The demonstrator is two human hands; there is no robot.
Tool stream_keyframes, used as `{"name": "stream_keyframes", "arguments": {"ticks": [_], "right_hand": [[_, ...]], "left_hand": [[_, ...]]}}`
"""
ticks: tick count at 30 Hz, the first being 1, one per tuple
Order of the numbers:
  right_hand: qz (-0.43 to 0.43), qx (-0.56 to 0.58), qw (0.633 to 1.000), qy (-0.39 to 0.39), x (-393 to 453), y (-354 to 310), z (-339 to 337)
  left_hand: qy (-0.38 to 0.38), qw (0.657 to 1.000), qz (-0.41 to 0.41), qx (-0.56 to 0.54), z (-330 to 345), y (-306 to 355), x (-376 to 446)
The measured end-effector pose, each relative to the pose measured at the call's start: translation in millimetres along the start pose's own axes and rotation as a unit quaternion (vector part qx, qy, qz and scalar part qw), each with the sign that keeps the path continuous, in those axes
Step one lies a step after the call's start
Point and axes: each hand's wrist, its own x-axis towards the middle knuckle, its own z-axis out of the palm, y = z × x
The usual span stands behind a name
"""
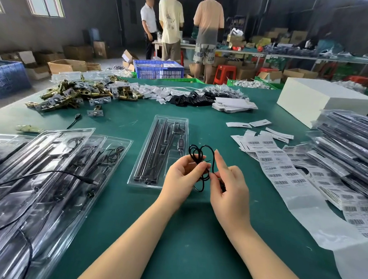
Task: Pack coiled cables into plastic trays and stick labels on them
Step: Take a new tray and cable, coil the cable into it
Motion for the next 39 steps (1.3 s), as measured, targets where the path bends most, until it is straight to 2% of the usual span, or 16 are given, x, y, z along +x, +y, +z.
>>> {"name": "stream_keyframes", "arguments": {"ticks": [7,11,17,21,24,29,30,33,36,39], "right_hand": [[0.01,-0.036,0.997,-0.065,-1.8,-0.8,0.5],[-0.002,-0.073,0.99,-0.119,-2.4,-5.5,0.1],[0.014,-0.072,0.989,-0.124,-1.7,-7.0,3.1],[0.022,-0.005,0.995,-0.099,-1.0,-1.7,1.1],[0.052,0.097,0.99,-0.083,1.0,-3.1,-2.1],[0.201,0.173,0.945,-0.192,-0.7,2.2,-6.5],[0.219,0.191,0.937,-0.193,-0.2,3.0,-7.5],[0.249,0.245,0.925,-0.15,4.8,3.1,-10.9],[0.283,0.303,0.903,-0.113,7.8,4.3,-13.5],[0.337,0.412,0.844,-0.065,9.1,4.8,-15.9]], "left_hand": [[-0.016,1.0,-0.004,-0.003,-2.1,3.8,-1.1],[-0.04,0.998,-0.039,-0.031,1.7,7.7,-2.8],[-0.045,0.997,-0.042,-0.055,-0.2,10.4,-4.2],[-0.054,0.998,-0.013,-0.03,-3.3,6.1,-3.5],[-0.031,0.998,-0.015,-0.05,-5.4,4.9,-0.4],[0.039,0.986,-0.042,-0.158,-11.4,5.9,6.2],[0.049,0.983,-0.048,-0.173,-13.2,5.9,7.5],[0.053,0.979,-0.052,-0.189,-14.7,5.0,9.7],[0.042,0.987,-0.049,-0.147,-13.3,3.5,10.6],[0.024,0.997,-0.032,-0.06,-12.3,1.9,10.9]]}}
